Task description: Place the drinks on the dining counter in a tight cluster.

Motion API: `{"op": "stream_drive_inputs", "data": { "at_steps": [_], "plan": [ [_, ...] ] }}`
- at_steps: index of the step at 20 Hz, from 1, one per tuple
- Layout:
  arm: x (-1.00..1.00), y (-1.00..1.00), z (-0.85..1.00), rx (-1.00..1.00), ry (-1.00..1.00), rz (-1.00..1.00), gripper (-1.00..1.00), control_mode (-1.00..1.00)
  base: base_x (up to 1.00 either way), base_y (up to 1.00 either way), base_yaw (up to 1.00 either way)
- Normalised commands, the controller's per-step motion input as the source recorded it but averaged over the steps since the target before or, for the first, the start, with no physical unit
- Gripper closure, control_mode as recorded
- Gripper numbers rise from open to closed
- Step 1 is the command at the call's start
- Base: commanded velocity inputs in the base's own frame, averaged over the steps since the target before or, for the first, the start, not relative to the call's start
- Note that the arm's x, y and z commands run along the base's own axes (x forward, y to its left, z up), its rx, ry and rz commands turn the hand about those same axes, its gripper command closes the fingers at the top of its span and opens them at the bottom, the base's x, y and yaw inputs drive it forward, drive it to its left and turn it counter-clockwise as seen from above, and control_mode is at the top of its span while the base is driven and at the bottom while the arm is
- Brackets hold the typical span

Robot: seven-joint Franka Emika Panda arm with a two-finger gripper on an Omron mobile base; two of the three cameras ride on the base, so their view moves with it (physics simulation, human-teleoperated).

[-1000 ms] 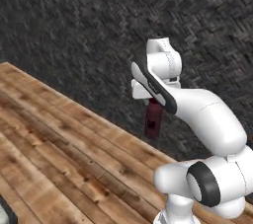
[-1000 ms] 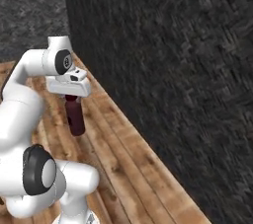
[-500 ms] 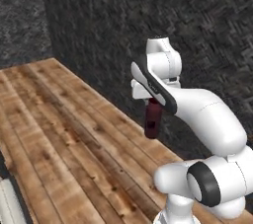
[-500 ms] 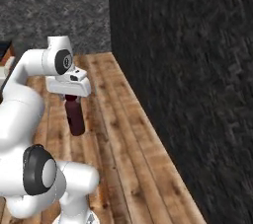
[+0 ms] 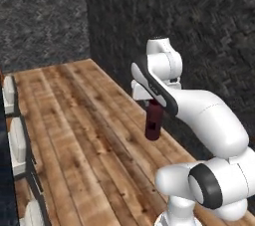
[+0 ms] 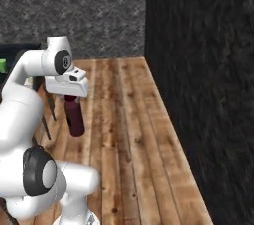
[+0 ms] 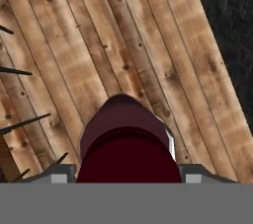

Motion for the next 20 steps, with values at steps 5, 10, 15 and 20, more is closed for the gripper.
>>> {"op": "stream_drive_inputs", "data": {
  "at_steps": [5, 10, 15, 20],
  "plan": [
    [0.00, 0.00, 0.00, 0.00, 0.00, 0.00, 1.00, 1.00, 0.87, 0.06, 0.29],
    [0.00, 0.00, 0.00, 0.00, 0.00, 0.00, 1.00, 1.00, 0.89, 0.04, 0.28],
    [0.00, 0.00, 0.00, 0.00, 0.00, 0.00, 1.00, 1.00, 0.92, 0.01, 0.24],
    [0.00, 0.00, 0.00, 0.00, 0.00, 0.00, 1.00, 1.00, 0.94, 0.00, 0.17]
  ]
}}
